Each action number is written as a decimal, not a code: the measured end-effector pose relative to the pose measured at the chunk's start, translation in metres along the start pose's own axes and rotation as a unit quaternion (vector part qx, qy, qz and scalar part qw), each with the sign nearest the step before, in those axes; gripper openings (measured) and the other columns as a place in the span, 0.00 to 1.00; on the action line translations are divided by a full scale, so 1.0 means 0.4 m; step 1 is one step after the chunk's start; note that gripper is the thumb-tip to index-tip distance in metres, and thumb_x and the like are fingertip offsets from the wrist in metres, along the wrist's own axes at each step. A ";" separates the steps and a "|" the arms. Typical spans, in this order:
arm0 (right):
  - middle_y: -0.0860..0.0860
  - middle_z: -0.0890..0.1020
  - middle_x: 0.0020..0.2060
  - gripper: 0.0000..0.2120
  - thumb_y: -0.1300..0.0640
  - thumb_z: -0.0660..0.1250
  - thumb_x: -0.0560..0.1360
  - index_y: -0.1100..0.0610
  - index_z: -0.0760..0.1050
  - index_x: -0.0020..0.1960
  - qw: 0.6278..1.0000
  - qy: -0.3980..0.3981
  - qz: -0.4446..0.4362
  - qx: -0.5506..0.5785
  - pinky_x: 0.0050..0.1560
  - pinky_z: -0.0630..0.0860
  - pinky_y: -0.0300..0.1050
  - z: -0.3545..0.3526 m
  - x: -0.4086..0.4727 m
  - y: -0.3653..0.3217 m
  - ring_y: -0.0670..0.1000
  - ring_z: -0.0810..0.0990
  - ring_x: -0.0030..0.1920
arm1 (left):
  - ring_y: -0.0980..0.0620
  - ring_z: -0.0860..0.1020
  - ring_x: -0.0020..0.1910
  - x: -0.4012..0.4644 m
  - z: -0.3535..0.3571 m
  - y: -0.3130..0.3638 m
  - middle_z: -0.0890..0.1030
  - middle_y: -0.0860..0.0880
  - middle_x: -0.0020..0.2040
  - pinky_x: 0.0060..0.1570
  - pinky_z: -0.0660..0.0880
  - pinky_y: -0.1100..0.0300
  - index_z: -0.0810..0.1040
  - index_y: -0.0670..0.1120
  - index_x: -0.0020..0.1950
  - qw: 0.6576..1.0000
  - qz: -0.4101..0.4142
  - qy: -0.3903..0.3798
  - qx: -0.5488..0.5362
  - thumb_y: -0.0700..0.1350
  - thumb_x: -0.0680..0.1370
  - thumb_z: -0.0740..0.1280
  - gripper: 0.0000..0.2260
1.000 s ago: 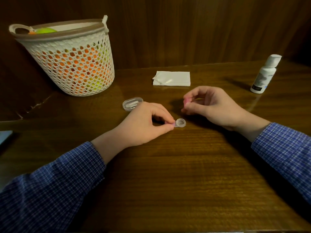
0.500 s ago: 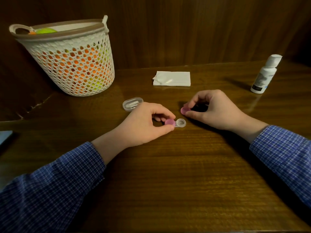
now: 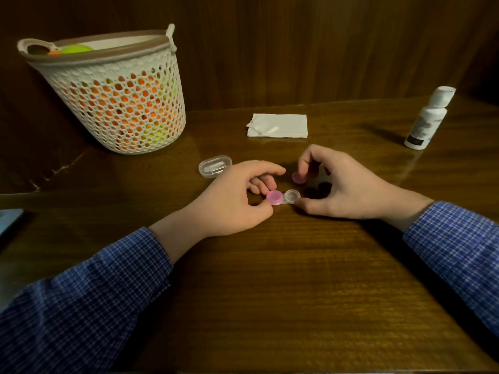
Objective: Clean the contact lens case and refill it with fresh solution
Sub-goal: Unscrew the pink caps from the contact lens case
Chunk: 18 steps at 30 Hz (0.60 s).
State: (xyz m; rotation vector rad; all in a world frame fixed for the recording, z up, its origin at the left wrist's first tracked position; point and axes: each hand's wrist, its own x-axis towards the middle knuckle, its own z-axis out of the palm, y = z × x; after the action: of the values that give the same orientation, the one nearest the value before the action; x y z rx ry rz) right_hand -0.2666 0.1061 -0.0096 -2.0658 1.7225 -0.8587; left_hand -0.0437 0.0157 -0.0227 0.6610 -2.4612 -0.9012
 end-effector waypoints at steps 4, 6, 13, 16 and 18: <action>0.44 0.82 0.49 0.18 0.45 0.77 0.65 0.47 0.74 0.50 1.000 0.005 0.003 0.008 0.51 0.84 0.49 0.000 0.001 0.005 0.44 0.82 0.53 | 0.60 0.80 0.53 0.001 0.000 -0.004 0.81 0.57 0.52 0.54 0.79 0.66 0.74 0.53 0.71 1.000 -0.002 0.001 0.002 0.33 0.74 0.71 0.29; 0.44 0.82 0.47 0.17 0.46 0.76 0.66 0.47 0.74 0.49 1.000 0.005 0.011 0.014 0.51 0.84 0.48 0.000 0.002 0.007 0.41 0.83 0.53 | 0.59 0.81 0.53 0.002 0.001 -0.005 0.81 0.56 0.52 0.55 0.80 0.65 0.75 0.53 0.71 1.000 0.003 0.004 0.006 0.32 0.74 0.70 0.28; 0.44 0.86 0.45 0.12 0.50 0.75 0.68 0.49 0.75 0.47 0.999 0.021 -0.001 0.039 0.54 0.83 0.44 0.011 0.004 0.014 0.42 0.85 0.51 | 0.61 0.81 0.53 0.004 0.005 -0.007 0.82 0.58 0.51 0.52 0.78 0.70 0.78 0.52 0.69 1.000 0.015 0.015 0.015 0.33 0.77 0.70 0.23; 0.46 0.85 0.43 0.10 0.55 0.76 0.70 0.51 0.77 0.47 0.999 0.030 -0.013 0.039 0.57 0.81 0.46 0.017 0.004 0.012 0.44 0.85 0.50 | 0.61 0.81 0.52 0.005 0.005 -0.005 0.82 0.58 0.50 0.52 0.77 0.69 0.78 0.53 0.68 1.000 0.017 0.019 0.014 0.34 0.77 0.71 0.22; 0.46 0.85 0.43 0.09 0.56 0.76 0.71 0.52 0.78 0.48 0.998 0.033 -0.018 0.042 0.56 0.81 0.48 0.017 0.003 0.010 0.45 0.85 0.50 | 0.60 0.81 0.51 0.005 0.006 -0.005 0.82 0.57 0.50 0.52 0.78 0.67 0.77 0.53 0.68 1.000 0.018 0.022 0.012 0.35 0.77 0.72 0.23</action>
State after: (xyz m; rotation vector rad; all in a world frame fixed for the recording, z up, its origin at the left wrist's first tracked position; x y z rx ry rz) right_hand -0.2654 0.1032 -0.0171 -2.0403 1.6565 -1.0034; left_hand -0.0462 0.0145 -0.0252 0.6360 -2.4400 -0.8357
